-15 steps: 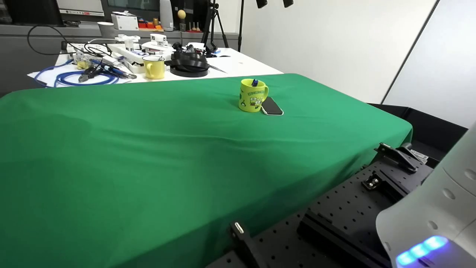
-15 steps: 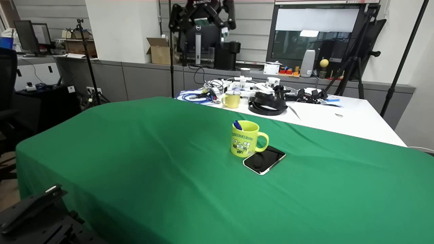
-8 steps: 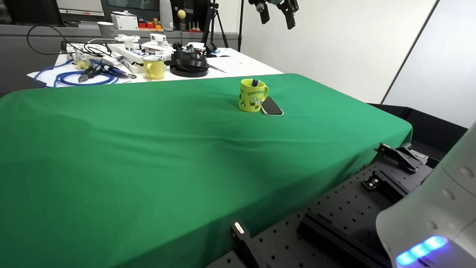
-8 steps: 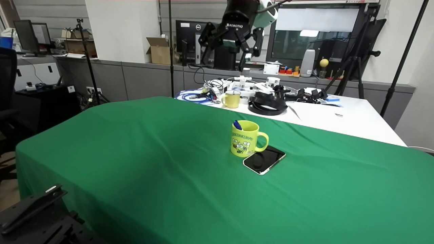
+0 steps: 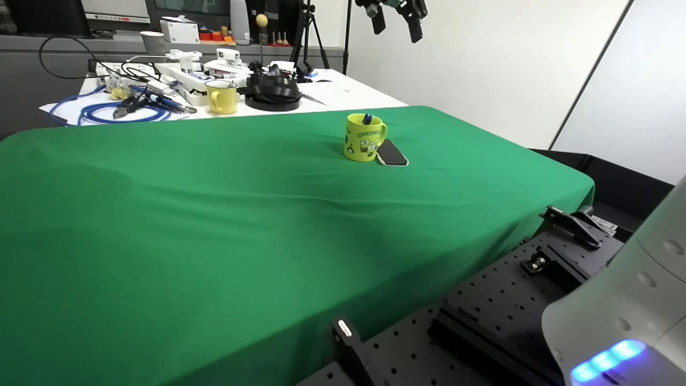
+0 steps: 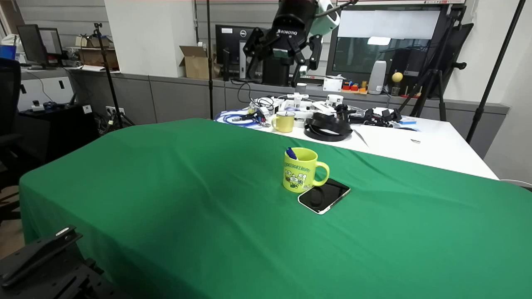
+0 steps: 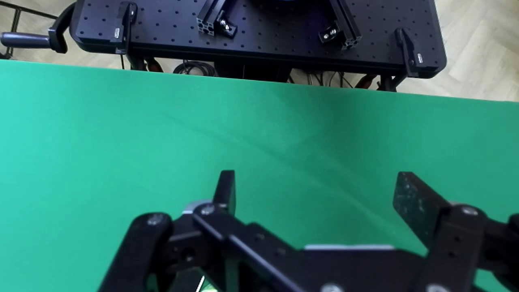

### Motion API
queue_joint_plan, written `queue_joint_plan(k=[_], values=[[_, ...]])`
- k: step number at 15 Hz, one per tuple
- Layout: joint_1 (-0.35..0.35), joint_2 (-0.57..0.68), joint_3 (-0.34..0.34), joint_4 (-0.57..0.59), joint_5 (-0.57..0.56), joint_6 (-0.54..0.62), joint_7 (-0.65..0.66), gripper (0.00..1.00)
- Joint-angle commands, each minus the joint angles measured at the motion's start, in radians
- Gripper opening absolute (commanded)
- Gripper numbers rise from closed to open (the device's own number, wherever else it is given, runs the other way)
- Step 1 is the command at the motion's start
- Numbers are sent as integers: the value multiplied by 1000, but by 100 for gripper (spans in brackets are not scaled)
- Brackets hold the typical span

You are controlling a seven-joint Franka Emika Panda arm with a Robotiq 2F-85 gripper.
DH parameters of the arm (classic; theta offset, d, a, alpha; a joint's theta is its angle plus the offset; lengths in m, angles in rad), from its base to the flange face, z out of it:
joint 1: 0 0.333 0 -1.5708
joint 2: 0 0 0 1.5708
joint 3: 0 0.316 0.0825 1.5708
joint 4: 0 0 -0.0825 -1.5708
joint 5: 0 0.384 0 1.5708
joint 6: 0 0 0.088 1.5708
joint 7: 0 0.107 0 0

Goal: Pick the marker from the cup and put it on the table

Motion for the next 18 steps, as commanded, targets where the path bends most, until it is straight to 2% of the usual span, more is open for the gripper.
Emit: queue_joint_plan(k=[1, 3, 7, 11, 18], values=[[1, 1, -1, 2, 0, -2, 0, 100], [0, 26, -2, 25, 10, -6, 17, 100], [-11, 156, -13, 111, 80, -4, 102, 100], [-39, 280, -26, 171, 175, 13, 145, 100], [-97, 422, -56, 260, 251, 57, 190, 100]])
